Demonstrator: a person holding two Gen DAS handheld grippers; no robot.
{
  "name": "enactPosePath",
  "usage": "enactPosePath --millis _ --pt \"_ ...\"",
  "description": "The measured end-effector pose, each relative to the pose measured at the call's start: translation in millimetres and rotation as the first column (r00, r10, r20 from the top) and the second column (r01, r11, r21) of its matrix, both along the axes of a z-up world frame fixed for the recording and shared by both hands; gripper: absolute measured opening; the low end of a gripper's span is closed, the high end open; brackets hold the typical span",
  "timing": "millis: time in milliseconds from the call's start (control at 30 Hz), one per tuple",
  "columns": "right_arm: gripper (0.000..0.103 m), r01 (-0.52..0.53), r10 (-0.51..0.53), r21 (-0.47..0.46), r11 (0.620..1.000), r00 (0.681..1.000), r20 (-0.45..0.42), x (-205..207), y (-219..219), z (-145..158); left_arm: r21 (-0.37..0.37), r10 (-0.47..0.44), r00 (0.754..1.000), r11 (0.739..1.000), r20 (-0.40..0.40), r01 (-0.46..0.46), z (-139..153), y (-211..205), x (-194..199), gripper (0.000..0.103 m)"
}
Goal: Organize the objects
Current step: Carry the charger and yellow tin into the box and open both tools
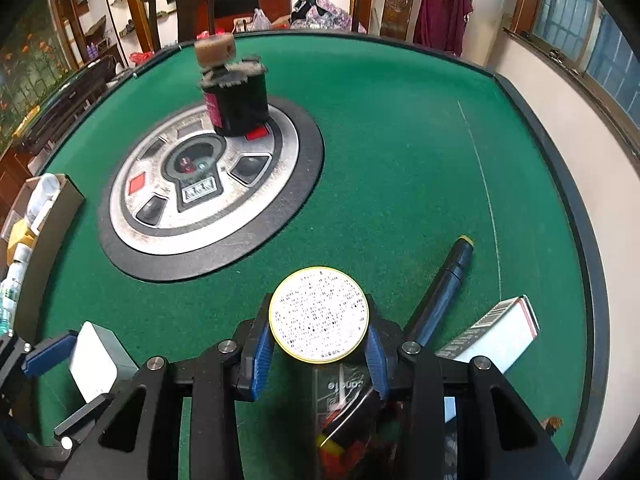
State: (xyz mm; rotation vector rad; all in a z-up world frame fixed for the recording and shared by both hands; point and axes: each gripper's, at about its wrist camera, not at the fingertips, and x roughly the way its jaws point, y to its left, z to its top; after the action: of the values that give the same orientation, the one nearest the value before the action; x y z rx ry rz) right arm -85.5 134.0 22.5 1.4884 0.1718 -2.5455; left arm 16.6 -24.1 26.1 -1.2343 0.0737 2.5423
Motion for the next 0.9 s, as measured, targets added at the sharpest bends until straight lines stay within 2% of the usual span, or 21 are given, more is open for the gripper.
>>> enactPosePath --millis 300,500,667,900 --pt "0.043 -0.053 0.052 -0.041 0.998 0.998 -0.046 25.6 -18.0 32.1 0.125 0.05 0.997 0.991 -0.061 -0.042 35.3 -30.8 38.4 0.049" --pt "0.043 -0.113 0.108 -0.064 0.992 0.991 -0.079 51.3 -48.3 50.5 0.165 0.112 0.99 0.982 -0.091 -0.096 56.4 -67.8 68.0 0.049" --pt "0.043 -0.175 0.165 -0.098 0.98 0.981 -0.099 68.2 -80.6 66.3 0.146 0.214 0.969 0.97 -0.121 -0.196 65.8 -118.3 88.3 0.049" --pt "0.043 -0.292 0.279 -0.133 0.947 0.954 -0.106 93.1 -146.8 77.8 0.069 0.363 0.923 0.932 -0.125 -0.357 62.0 -202.1 100.1 0.049"
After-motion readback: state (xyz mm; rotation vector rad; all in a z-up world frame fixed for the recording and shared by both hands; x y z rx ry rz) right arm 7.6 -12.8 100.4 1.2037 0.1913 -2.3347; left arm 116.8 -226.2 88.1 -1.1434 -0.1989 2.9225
